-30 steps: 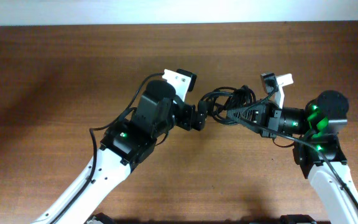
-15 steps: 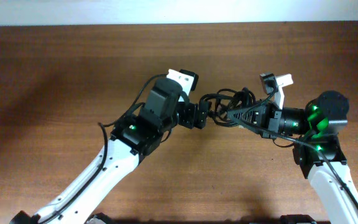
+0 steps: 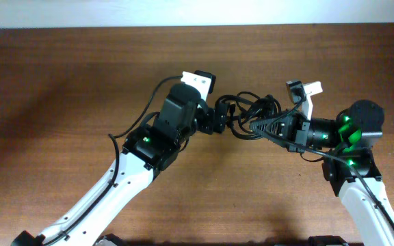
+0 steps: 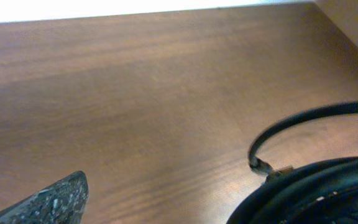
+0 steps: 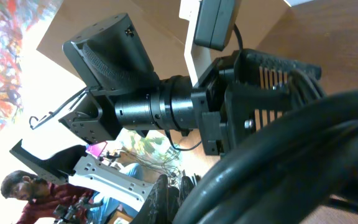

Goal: Untangle cables

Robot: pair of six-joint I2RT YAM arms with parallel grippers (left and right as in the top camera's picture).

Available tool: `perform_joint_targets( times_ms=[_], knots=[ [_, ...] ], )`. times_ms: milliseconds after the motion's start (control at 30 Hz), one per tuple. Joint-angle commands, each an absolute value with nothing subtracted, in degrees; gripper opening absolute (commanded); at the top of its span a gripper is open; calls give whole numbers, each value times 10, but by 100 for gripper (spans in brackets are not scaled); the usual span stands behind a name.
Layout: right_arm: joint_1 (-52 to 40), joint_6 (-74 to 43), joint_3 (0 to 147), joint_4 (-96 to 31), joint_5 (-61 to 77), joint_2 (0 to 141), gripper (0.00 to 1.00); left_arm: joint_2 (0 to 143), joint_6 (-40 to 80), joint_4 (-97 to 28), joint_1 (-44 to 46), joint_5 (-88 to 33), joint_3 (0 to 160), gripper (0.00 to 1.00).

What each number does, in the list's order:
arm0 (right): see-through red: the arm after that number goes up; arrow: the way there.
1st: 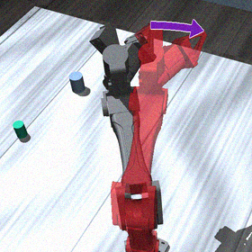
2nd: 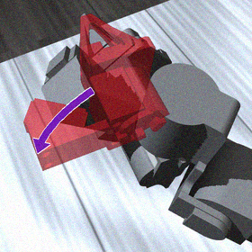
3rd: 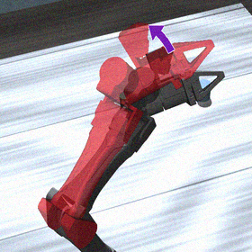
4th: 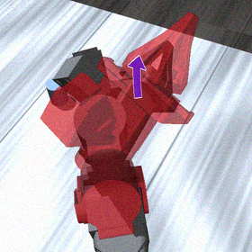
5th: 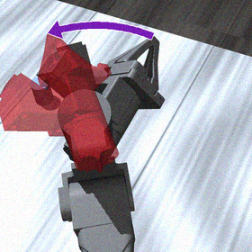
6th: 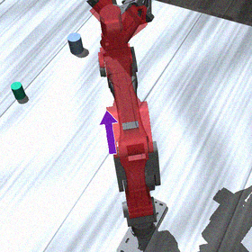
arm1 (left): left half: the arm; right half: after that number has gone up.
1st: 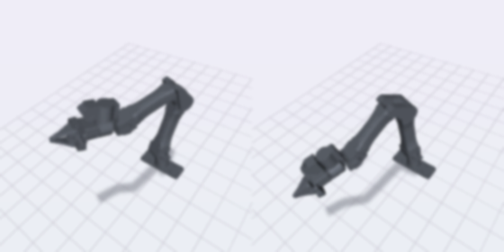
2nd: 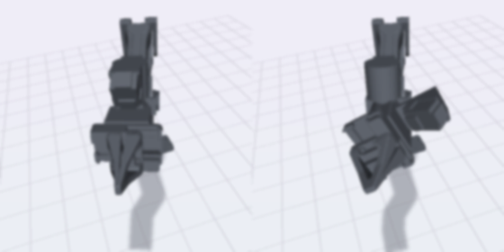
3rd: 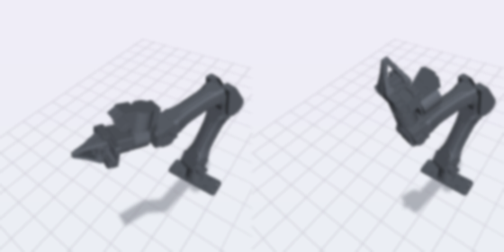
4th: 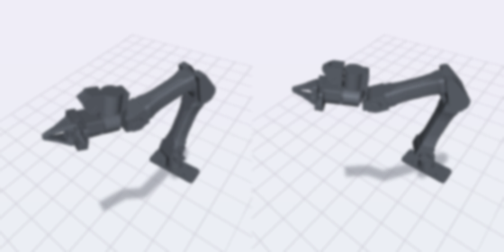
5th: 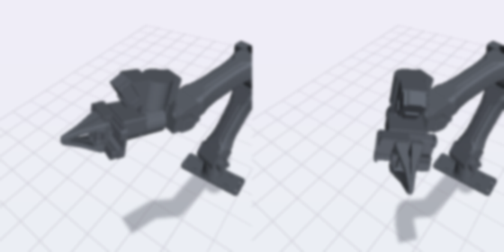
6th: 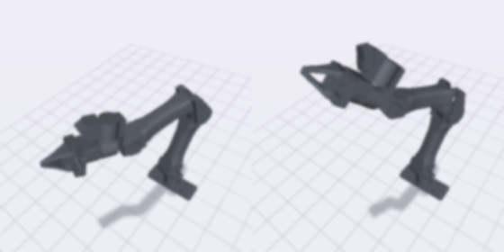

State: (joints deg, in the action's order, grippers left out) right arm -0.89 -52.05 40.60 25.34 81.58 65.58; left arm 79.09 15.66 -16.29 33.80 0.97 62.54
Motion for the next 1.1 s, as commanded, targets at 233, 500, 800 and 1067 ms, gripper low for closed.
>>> perform_joint_targets(
  times_ms=[233,500,800,1067],
  knots=[
    [-12,-510,408,260,846,650,4,802,119,-146,332,93,632,84],
    [-12,-510,408,260,870,650,4,802,119,-93,332,104,632,80],
    [-12,-510,408,260,889,650,4,802,48,-13,332,104,632,70],
    [-12,-510,408,259,889,650,4,802,1,-4,323,110,632,68]
  ],
)
